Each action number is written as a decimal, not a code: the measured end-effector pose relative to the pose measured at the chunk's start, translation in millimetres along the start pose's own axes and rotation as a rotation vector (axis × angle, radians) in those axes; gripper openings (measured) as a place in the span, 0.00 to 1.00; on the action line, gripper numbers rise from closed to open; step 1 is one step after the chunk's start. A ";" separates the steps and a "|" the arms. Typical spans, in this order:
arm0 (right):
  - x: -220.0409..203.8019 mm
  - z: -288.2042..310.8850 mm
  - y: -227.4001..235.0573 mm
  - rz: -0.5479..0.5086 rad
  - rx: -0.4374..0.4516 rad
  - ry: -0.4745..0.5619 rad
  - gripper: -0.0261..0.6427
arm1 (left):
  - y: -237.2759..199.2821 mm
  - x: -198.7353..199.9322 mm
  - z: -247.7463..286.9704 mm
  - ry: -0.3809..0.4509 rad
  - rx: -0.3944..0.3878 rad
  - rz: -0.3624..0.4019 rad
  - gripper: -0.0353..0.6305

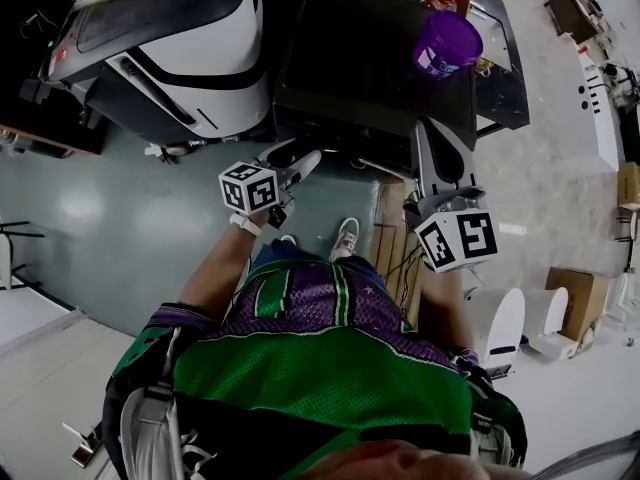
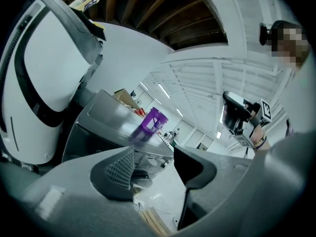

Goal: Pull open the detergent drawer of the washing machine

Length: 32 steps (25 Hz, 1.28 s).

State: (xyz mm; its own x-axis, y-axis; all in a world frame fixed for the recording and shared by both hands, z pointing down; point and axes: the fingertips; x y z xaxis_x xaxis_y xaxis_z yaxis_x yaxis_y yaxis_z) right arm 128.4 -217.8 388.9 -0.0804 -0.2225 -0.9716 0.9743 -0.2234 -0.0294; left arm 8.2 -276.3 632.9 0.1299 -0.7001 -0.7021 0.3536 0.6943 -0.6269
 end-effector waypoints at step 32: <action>-70.5 12.5 59.7 -0.004 -0.005 -0.152 0.04 | -149.8 -53.7 119.7 0.016 -0.177 -0.318 0.50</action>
State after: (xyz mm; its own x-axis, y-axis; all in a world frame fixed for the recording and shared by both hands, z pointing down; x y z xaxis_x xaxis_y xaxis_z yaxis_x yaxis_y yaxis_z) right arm 189.6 -227.4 458.6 -0.1145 -0.3628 -0.9248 0.9750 -0.2195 -0.0346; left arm 59.1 -362.8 805.0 0.0243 -0.8842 -0.4665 0.2076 0.4609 -0.8628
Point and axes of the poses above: the fingertips, and each gripper's own axes: z forward along the fingers, y to its right, x out of its top, and after that the axes turned 14 degrees about -y, right-handed
